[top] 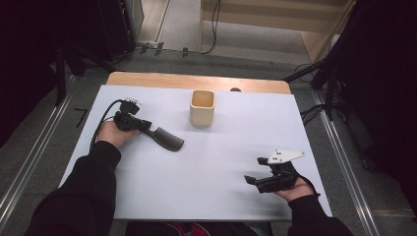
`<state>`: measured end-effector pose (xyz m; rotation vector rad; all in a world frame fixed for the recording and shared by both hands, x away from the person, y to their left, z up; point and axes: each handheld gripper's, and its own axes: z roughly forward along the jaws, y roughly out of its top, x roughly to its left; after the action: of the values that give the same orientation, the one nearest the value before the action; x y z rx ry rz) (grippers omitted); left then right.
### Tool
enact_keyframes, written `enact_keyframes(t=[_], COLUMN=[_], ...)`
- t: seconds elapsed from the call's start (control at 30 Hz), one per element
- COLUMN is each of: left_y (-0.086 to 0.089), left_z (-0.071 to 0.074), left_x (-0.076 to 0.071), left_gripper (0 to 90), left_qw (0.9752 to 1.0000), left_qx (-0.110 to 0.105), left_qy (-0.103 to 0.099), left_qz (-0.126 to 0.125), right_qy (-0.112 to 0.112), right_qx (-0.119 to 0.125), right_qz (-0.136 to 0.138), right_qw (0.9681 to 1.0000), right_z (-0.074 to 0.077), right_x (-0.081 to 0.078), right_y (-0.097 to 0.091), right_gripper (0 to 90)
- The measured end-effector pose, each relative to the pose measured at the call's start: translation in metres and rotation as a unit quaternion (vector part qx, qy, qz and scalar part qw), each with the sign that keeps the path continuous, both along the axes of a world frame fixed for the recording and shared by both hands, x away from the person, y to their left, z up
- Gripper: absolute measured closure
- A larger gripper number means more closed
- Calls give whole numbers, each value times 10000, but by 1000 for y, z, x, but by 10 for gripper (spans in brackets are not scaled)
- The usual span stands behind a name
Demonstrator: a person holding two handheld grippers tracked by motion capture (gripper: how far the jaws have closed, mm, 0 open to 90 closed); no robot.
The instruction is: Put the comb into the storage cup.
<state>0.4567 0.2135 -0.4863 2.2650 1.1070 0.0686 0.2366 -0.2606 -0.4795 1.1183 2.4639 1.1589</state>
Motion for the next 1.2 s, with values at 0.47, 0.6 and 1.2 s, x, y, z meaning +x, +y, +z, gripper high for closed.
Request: enact_keyframes(t=[0.47, 0.6, 1.2], left_y=[18, 20, 26], left_z=[0, 0, 1], left_x=[-15, -22, -51], left_gripper=[900, 900, 900], left_qw=[9999, 9999, 9999], left_qx=[-81, -66, -73], left_qy=[23, 41, 57], left_qz=[76, 76, -66], right_qy=[-6, -9, -22], right_qx=[-5, -6, -17], right_qz=[21, 5, 23], right_qw=[10000, 10000, 10000], right_z=[0, 0, 1], right_x=[0, -1, -1], right_y=[1, 1, 2], right_gripper=[147, 147, 147])
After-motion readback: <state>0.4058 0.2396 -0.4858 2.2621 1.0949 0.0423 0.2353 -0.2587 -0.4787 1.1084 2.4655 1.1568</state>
